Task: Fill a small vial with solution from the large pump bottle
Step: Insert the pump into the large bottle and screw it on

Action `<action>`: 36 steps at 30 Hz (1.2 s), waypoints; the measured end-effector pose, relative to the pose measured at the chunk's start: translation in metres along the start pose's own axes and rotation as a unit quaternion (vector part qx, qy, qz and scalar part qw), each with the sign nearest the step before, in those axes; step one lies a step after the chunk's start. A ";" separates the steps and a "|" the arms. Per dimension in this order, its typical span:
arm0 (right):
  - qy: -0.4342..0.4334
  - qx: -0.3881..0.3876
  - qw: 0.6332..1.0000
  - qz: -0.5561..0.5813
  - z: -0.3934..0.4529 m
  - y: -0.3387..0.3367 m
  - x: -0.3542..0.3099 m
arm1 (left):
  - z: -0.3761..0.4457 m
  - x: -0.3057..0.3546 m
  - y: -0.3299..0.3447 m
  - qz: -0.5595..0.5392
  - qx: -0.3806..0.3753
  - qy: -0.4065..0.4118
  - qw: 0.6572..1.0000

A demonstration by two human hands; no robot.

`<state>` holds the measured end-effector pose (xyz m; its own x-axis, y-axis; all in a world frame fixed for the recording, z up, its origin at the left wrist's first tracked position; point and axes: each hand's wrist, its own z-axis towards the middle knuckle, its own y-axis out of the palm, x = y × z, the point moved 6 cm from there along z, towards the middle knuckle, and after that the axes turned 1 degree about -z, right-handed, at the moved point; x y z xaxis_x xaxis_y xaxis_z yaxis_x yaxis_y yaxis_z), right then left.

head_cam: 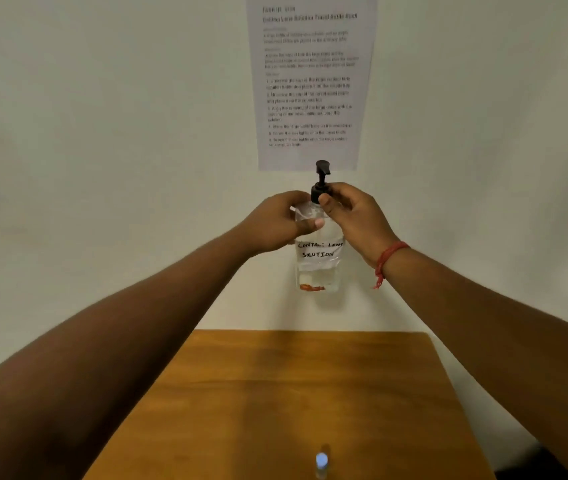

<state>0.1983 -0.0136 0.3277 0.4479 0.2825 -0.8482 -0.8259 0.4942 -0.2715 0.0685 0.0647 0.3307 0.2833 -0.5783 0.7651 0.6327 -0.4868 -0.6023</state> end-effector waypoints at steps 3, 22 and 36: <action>0.038 -0.007 0.999 0.011 -0.018 0.012 0.038 | -0.008 -0.032 0.025 0.006 -0.013 -0.020 1.000; 0.252 -0.033 0.967 -0.016 -0.140 0.081 0.236 | -0.073 -0.199 0.169 -0.029 -0.095 -0.141 0.985; 0.302 -0.048 0.952 0.026 -0.191 0.097 0.287 | -0.103 -0.251 0.220 -0.055 -0.132 -0.184 0.973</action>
<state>0.1810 -0.0414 -0.0286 0.1506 -0.2335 -0.9606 -0.8821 0.4070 -0.2372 0.0622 0.0355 -0.0173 0.4939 -0.2643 0.8284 0.4804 -0.7112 -0.5133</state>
